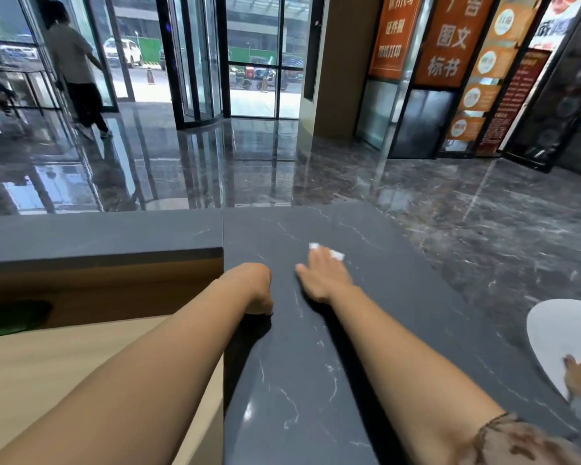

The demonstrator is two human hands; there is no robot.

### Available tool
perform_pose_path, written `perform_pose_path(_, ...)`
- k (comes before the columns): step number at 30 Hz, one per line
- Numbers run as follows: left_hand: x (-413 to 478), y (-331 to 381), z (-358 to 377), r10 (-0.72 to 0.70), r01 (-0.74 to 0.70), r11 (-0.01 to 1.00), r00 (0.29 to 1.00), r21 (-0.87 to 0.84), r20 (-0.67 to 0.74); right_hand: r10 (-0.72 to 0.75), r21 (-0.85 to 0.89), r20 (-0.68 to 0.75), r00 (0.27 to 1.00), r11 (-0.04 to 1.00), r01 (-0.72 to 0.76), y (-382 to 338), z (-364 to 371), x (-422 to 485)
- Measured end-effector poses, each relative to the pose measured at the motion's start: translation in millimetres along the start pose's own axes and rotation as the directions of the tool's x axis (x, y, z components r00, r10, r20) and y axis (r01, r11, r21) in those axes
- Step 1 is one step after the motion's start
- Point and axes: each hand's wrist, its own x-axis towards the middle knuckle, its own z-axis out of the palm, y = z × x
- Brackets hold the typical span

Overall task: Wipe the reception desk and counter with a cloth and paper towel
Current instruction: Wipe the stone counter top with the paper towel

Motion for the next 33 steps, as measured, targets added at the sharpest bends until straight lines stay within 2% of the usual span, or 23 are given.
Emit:
perform_pose_path(2,0,7,-2,-0.024,0.023,0.999,0.999,0.031,0.021,-0.168,-0.040,0.090,0.982,0.984,0.172,-35,11,2)
perform_pose_path(4,2,11,-3,-0.041,0.040,0.999,0.998,0.032,0.037,-0.273,-0.081,0.144,0.951,0.955,0.286,-44,15,5)
perform_pose_path(7,1,14,-5,-0.064,0.062,0.998,0.996,0.025,0.055,-0.297,-0.102,0.138,0.945,0.945,0.312,-24,9,11)
perform_pose_path(9,1,15,-5,-0.067,0.067,0.998,0.996,0.006,0.057,-0.232,-0.097,0.095,0.968,0.966,0.241,5,1,18)
perform_pose_path(11,0,12,-3,-0.063,0.063,0.998,0.997,0.006,0.046,-0.095,-0.062,0.022,0.995,0.994,0.096,43,-10,24)
perform_pose_path(15,2,9,0,-0.064,0.064,0.998,0.997,-0.002,0.046,0.181,-0.076,-0.049,0.982,0.980,-0.185,114,-35,23)
perform_pose_path(18,4,10,-3,-0.061,0.060,0.998,0.996,0.018,0.059,0.296,-0.046,-0.052,0.954,0.953,-0.299,116,-40,22)
perform_pose_path(20,5,14,-6,-0.064,0.060,0.997,0.995,0.050,0.080,0.313,0.016,-0.045,0.949,0.950,-0.313,93,-34,24)
perform_pose_path(22,6,19,-9,-0.060,0.053,0.995,0.994,0.084,0.087,0.233,0.045,-0.039,0.972,0.972,-0.231,60,-24,28)
perform_pose_path(25,10,27,-13,-0.055,0.048,0.994,0.996,0.100,0.066,0.010,0.050,0.019,1.000,0.999,-0.011,7,-7,33)
perform_pose_path(28,16,33,-15,-0.048,0.045,0.995,0.998,0.085,0.042,-0.226,-0.012,0.111,0.968,0.974,0.228,-18,4,41)
perform_pose_path(30,22,36,-15,-0.035,0.031,0.997,0.998,0.075,0.059,-0.286,-0.063,0.147,0.947,0.953,0.298,-14,3,47)
perform_pose_path(33,31,42,-17,-0.034,0.027,0.996,0.995,0.084,0.091,-0.312,-0.092,0.149,0.938,0.940,0.327,-6,0,59)
